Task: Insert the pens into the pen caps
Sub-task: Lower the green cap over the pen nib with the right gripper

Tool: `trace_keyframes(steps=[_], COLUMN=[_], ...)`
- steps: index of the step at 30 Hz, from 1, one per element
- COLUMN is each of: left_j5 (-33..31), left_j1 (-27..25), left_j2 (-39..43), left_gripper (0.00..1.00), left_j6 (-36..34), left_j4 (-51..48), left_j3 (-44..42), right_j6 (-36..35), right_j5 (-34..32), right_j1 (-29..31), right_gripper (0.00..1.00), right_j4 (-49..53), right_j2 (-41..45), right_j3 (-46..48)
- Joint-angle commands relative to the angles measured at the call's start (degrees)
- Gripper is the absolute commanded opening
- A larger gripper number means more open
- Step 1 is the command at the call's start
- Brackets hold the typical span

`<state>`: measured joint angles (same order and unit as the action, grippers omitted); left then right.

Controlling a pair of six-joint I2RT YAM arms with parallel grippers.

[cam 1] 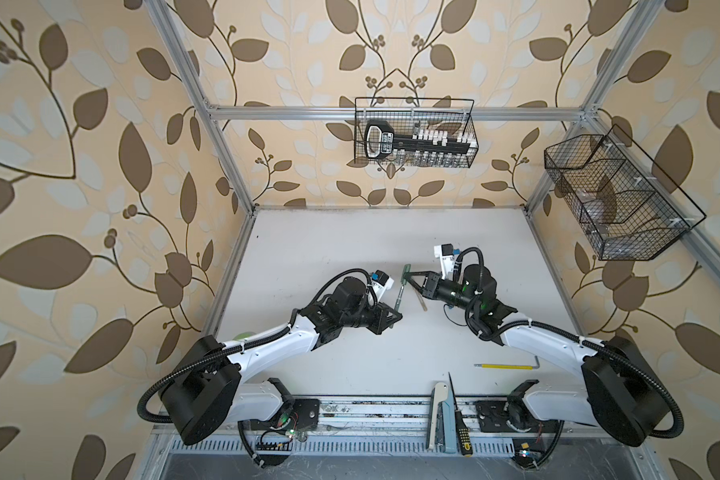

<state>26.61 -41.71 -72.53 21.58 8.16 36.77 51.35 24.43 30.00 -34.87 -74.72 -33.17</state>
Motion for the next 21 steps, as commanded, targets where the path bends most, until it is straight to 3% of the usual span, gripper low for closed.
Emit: trace_keyframes(steps=[1, 21], left_j5=[-0.1, -3.0], left_j1=[-0.7, -0.6], left_j2=[1.7, 1.8], left_gripper=[0.0, 0.0], left_j6=[-0.7, -2.7], left_j4=[1.2, 0.7], left_j3=[2.3, 4.3], right_j6=[-0.3, -2.8], right_j5=[-0.2, 0.7], right_j1=[0.3, 2.4], right_gripper=[0.13, 0.13], right_j4=[-0.5, 1.1], right_j2=[1.2, 2.4], right_j3=[1.1, 1.5])
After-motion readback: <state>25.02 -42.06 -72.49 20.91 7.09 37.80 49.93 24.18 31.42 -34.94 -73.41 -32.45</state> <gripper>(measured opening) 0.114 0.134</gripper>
